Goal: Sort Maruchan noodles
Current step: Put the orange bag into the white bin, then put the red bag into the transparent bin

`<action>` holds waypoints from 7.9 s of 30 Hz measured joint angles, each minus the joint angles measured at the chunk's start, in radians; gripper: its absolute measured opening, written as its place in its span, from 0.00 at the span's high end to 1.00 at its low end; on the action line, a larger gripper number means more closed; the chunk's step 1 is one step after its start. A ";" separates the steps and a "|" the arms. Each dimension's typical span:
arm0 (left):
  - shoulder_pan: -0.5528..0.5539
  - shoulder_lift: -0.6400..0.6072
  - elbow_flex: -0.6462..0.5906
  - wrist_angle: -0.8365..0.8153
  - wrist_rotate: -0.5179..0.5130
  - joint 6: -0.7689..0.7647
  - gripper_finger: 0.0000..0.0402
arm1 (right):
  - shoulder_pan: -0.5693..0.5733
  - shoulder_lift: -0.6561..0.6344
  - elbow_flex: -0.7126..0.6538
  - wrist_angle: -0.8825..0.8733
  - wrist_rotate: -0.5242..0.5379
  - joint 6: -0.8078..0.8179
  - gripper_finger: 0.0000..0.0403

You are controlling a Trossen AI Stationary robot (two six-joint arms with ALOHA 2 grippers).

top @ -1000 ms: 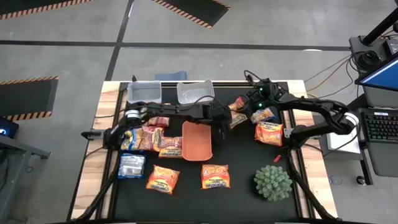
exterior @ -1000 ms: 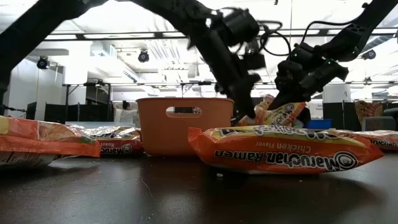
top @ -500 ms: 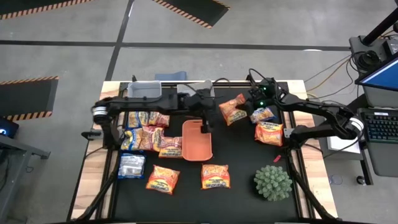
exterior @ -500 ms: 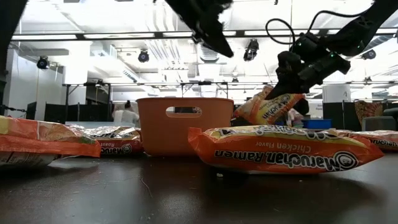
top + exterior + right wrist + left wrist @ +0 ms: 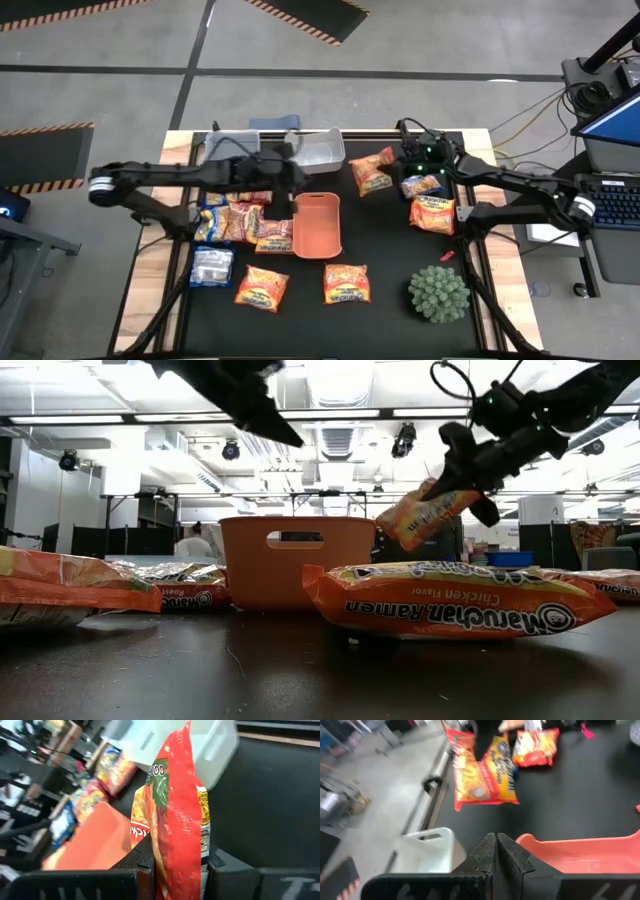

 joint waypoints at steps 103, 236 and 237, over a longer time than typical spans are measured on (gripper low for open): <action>0.108 -0.386 -0.374 0.140 -0.003 0.044 1.00 | 0.006 1.047 1.489 -1.059 0.142 0.046 0.77; -0.023 -0.308 -0.325 -0.317 0.138 -1.000 1.00 | 0.379 0.087 0.129 0.244 0.388 -0.871 0.87; -0.036 -0.294 -0.310 -0.333 0.143 -1.013 1.00 | 0.376 0.069 0.120 0.259 0.428 -0.953 0.87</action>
